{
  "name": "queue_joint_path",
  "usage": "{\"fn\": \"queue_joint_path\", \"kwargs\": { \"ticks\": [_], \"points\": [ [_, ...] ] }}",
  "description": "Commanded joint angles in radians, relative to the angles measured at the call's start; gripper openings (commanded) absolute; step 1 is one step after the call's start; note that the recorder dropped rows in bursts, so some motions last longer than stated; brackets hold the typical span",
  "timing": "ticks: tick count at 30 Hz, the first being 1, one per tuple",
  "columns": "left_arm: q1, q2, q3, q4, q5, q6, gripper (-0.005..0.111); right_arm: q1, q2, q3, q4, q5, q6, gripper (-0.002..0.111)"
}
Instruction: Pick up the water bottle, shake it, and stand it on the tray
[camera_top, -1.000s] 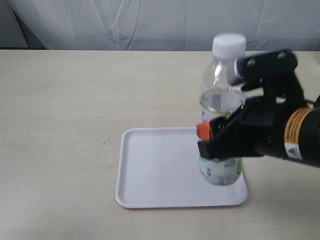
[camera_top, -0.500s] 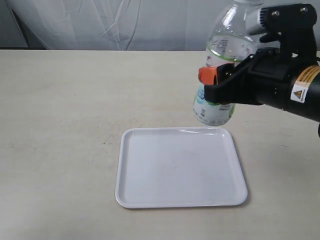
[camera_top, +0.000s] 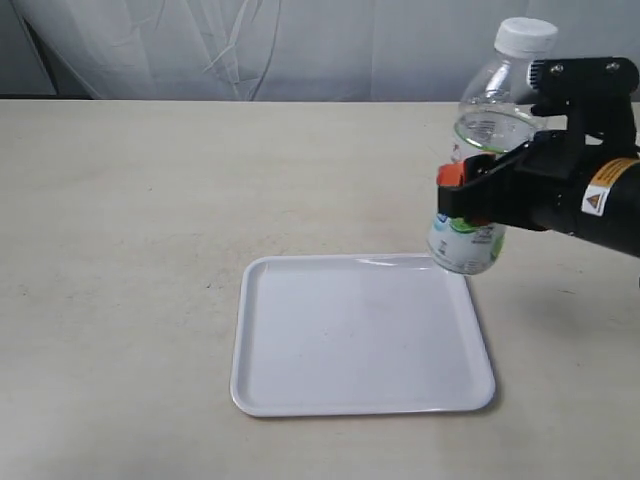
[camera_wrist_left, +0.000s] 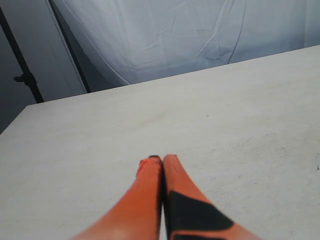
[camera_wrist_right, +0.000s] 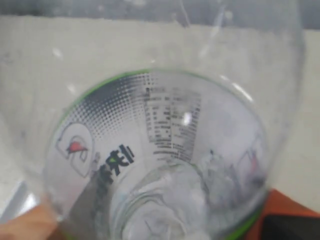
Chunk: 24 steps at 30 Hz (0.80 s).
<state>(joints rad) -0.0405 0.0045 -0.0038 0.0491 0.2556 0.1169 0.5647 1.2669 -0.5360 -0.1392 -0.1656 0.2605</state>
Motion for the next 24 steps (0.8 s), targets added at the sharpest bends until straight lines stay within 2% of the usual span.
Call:
{"fn": "queue_joint_path", "kwargs": {
  "ticks": [1,10,16,24],
  "points": [
    [0.000,-0.005,0.004,-0.002,-0.008,-0.002,0.000,0.068,-0.004,0.101,-0.028,-0.410,-0.020,-0.001],
    [0.000,-0.005,0.004,-0.002,-0.008,-0.002,0.000,0.094,0.067,0.202,-0.048,-0.563,-0.052,-0.001],
    [0.000,-0.005,0.004,-0.002,-0.008,-0.002,0.000,0.094,0.155,0.202,-0.262,-0.616,-0.014,-0.001],
    [0.000,-0.005,0.004,-0.002,-0.008,-0.002,0.000,0.094,0.302,0.202,-0.230,-0.779,-0.007,-0.001]
  ]
}}
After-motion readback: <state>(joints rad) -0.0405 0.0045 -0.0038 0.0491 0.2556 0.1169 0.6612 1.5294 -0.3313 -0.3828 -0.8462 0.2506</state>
